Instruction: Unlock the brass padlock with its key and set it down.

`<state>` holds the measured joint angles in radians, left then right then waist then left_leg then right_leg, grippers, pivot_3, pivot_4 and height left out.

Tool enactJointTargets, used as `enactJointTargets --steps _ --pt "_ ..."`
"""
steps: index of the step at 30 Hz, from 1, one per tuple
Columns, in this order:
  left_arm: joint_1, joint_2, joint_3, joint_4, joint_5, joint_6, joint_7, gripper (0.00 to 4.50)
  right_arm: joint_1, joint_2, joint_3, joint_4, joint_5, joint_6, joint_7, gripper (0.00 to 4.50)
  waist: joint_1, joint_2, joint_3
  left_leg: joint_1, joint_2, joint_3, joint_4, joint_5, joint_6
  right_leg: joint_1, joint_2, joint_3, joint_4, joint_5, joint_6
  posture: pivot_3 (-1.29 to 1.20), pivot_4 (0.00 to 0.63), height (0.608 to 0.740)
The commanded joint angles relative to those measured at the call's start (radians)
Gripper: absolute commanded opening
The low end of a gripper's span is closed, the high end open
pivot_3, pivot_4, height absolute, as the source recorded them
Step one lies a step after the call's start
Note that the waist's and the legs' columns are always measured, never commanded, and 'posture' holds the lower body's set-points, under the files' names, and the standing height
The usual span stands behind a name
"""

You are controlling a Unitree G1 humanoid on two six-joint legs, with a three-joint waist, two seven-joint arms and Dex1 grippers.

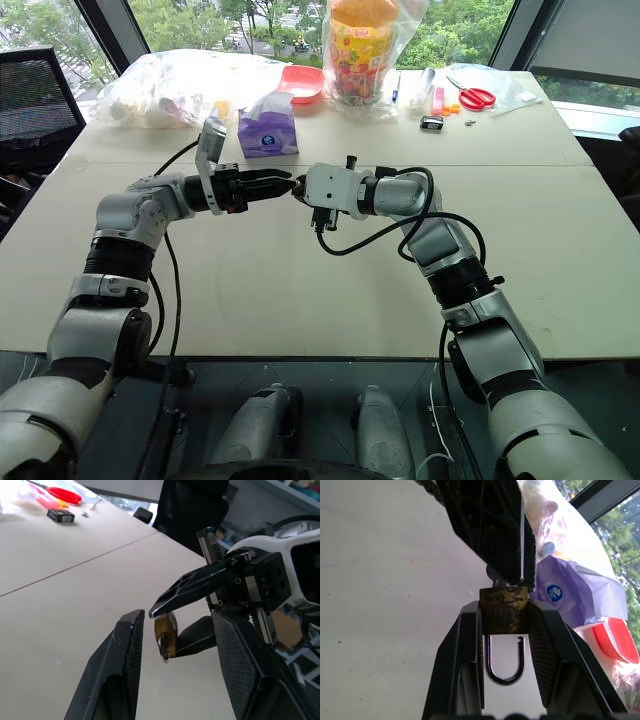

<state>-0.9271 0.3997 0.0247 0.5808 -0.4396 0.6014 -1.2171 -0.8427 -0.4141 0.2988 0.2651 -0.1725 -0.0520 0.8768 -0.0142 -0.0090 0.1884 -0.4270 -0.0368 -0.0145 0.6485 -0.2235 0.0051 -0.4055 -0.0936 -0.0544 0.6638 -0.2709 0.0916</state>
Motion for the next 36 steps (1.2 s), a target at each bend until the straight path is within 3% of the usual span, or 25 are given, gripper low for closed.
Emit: enactJointTargets --steps 1,4,7,14,18,22,25,27,36 --pt "-0.009 0.004 -0.002 -0.015 0.008 -0.031 -0.011 2.22 -0.027 0.002 -0.015 -0.063 0.013 -0.002 -0.005 0.7 0.0 0.0 0.0 0.0 0.0 0.0 0.0 0.0 0.0 0.0 0.0 0.0 0.0 0.0 0.0 0.0 0.15 0.74" --pt "-0.01 -0.002 -0.011 -0.005 0.015 -0.038 -0.018 1.39 -0.024 0.004 -0.014 -0.072 0.012 0.003 -0.009 0.7 -0.001 0.0 0.0 0.0 0.0 0.0 0.0 0.0 0.0 0.0 0.0 0.0 0.0 0.0 0.0 0.0 0.15 0.74" --pt "-0.016 -0.007 -0.009 0.005 0.015 -0.04 -0.016 0.06 -0.019 0.006 -0.014 -0.084 0.012 0.01 -0.011 0.7 0.0 0.0 0.0 0.0 0.0 0.0 0.0 0.0 0.0 0.0 0.0 0.0 0.0 0.0 0.0 0.0 0.15 0.74" --pt "-0.018 -0.01 -0.015 0.02 0.032 -0.06 -0.009 0.01 -0.014 0.006 -0.013 -0.098 0.014 0.025 -0.008 0.7 0.001 0.0 0.0 0.0 0.0 0.0 0.0 0.0 0.0 0.0 0.0 0.0 0.0 0.0 0.0 0.0 0.15 0.74" --pt "-0.011 -0.016 -0.004 0.021 0.024 -0.066 -0.002 0.0 0.017 -0.045 -0.017 -0.141 0.001 0.112 0.029 2.65 0.001 0.0 0.0 0.0 0.0 0.0 0.0 0.0 0.0 0.0 0.0 0.0 0.0 0.0 0.0 0.0 0.15 0.74" --pt "0.018 -0.014 0.001 -0.007 0.022 -0.102 -0.024 0.0 0.123 -0.131 -0.118 -0.328 0.091 0.326 0.073 4.46 0.012 0.0 0.0 0.0 -0.001 0.0 0.0 0.0 0.001 0.001 -0.001 0.0 -0.001 0.0 0.0 0.0 0.15 0.74" --pt "0.024 -0.017 0.022 -0.036 -0.026 -0.054 -0.052 0.0 0.166 -0.066 -0.295 -0.461 0.275 0.583 -0.007 4.46 0.004 -0.001 0.0 -0.001 -0.001 0.001 0.0 -0.001 0.001 0.0 -0.002 0.0 -0.002 0.0 0.0 0.0 0.15 0.74" --pt "0.027 -0.017 0.026 -0.056 -0.042 -0.035 -0.058 0.0 0.167 -0.042 -0.34 -0.498 0.322 0.669 -0.046 4.46 0.001 -0.001 0.0 -0.001 0.0 0.001 0.0 -0.001 0.001 -0.001 -0.003 0.0 -0.001 0.0 0.0 0.0 0.15 0.74" --pt "0.024 -0.008 0.029 -0.123 -0.086 0.024 -0.065 0.0 0.168 -0.01 -0.292 -0.514 0.349 0.709 -0.15 4.46 0.003 -0.001 0.0 0.0 0.0 0.001 0.0 -0.001 0.001 0.0 -0.003 0.001 -0.001 0.0 -0.001 0.0 0.15 0.74"
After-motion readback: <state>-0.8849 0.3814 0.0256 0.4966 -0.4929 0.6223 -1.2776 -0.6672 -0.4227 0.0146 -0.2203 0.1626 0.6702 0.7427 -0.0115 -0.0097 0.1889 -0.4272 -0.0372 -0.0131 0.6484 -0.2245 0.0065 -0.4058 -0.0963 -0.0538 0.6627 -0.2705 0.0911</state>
